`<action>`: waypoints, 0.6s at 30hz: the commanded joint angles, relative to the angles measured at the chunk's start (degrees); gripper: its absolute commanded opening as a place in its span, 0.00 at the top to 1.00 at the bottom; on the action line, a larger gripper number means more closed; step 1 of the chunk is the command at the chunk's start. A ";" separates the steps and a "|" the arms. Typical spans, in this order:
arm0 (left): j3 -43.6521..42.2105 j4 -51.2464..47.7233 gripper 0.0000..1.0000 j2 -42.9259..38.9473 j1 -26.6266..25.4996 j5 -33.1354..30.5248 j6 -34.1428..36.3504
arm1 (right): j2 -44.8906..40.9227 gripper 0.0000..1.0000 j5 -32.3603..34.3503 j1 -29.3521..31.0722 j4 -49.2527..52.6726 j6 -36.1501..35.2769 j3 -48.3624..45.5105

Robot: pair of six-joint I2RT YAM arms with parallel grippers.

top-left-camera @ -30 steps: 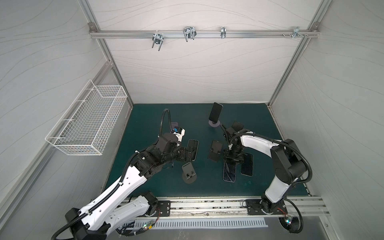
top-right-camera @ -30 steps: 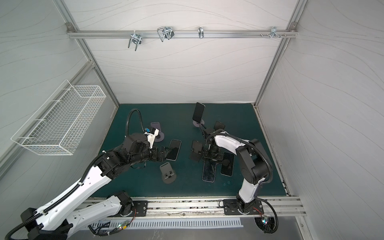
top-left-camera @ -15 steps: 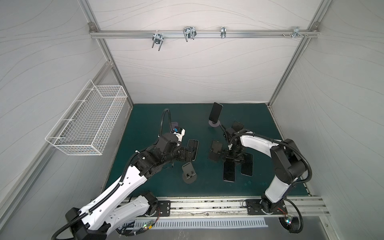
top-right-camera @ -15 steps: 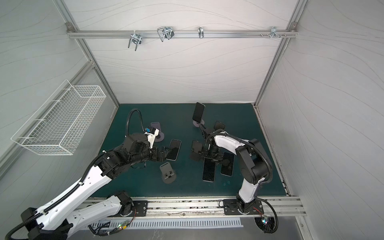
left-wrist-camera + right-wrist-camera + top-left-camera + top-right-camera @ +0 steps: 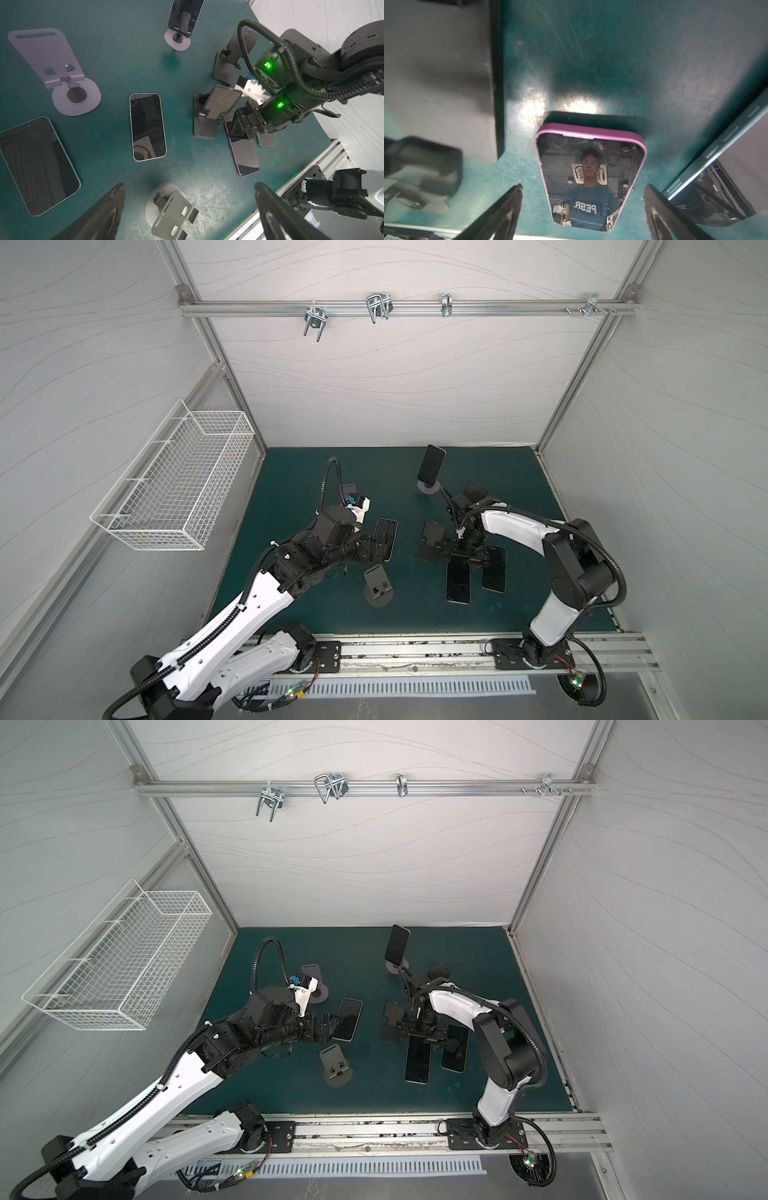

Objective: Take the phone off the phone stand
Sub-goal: 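Lower the pink-framed phone flat onto the table with the right gripper, then open the right gripper to release the pink-framed phone and rise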

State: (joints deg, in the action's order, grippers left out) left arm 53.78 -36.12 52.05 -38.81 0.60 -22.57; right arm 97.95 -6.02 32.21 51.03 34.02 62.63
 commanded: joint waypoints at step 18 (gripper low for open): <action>1.14 1.94 0.02 -0.59 -0.29 -0.65 0.05 | -6.35 0.05 1.78 -0.25 3.03 0.00 0.55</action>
State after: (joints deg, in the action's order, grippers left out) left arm 53.78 -36.03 51.48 -38.81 0.62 -22.59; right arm 93.47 -4.95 32.21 51.70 34.02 62.63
